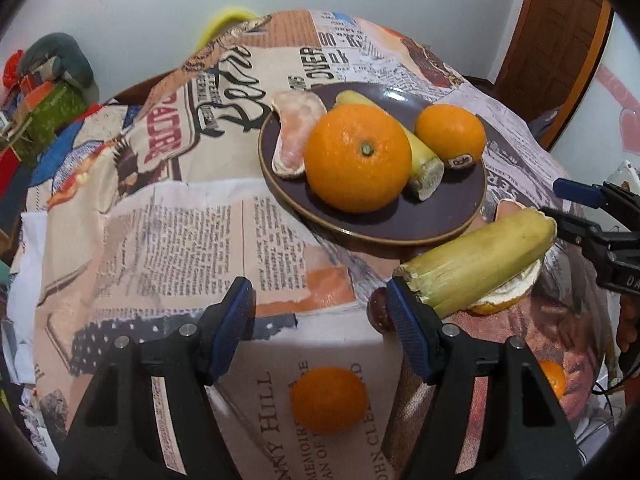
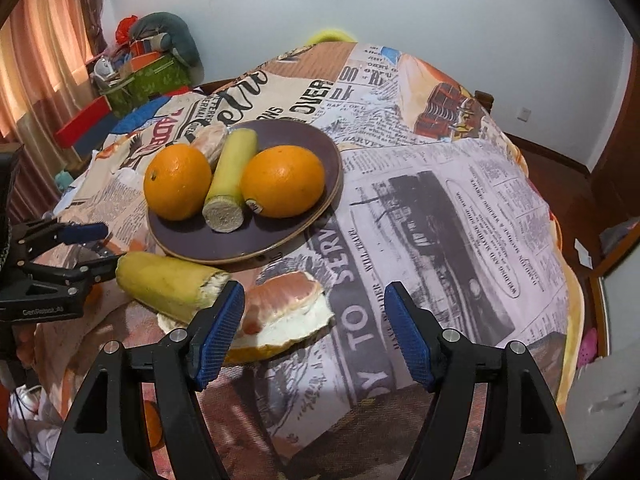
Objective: Organize fruits
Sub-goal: 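Grasp the corn cob with the right gripper and lift it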
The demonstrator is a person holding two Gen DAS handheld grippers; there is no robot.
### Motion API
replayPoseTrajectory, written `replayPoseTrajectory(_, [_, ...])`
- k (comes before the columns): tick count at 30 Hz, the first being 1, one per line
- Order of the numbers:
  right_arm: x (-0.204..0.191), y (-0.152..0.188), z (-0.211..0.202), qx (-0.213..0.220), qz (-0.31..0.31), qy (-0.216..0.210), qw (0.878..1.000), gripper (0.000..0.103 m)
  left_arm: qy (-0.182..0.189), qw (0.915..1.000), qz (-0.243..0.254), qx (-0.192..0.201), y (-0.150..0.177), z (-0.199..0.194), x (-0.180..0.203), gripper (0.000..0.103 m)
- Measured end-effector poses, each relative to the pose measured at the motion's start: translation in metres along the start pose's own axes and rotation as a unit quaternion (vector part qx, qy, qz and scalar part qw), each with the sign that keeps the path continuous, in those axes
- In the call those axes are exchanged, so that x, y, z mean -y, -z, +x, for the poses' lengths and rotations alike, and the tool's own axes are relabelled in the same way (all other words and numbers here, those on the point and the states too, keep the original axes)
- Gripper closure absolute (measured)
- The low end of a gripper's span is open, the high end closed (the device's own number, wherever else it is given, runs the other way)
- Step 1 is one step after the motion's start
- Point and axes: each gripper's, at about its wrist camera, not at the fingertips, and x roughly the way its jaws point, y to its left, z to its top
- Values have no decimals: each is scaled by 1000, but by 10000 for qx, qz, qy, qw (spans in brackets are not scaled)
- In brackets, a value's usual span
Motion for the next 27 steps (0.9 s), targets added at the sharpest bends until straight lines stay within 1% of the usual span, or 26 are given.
replayPoseTrajectory(3, [-2,3,-3,19,5,37,10000,34,5,10000,-47,0,-3,-4,1,34])
replayPoseTrajectory(8, [-3,17,-17,95,-17,-95,9999,34,-97,9998,68,168,-6,-14,9,34])
replayPoseTrajectory(12, [-2,28,-31,108,67,-233,9996,34,-89,9998,102,115,-5,-13,18,34])
replayPoseTrajectory(17, [-2,47,-43,28,37,-84,10000,34,54,9996,200,206,-4,-23,33,34])
replayPoseTrajectory(20, [1,58,-48,-65,89,-40,9999,34,57,9988,433,241,-5,-27,48,34])
replayPoseTrajectory(22, [3,65,-51,-150,129,-80,9998,34,23,9975,650,278,-5,-28,59,34])
replayPoseTrajectory(23, [4,69,-53,-165,148,-109,9997,34,39,9973,675,272,-5,-28,61,34])
replayPoseTrajectory(27, [5,70,-66,-12,251,-192,9995,34,130,9987,442,208,-7,-31,59,34])
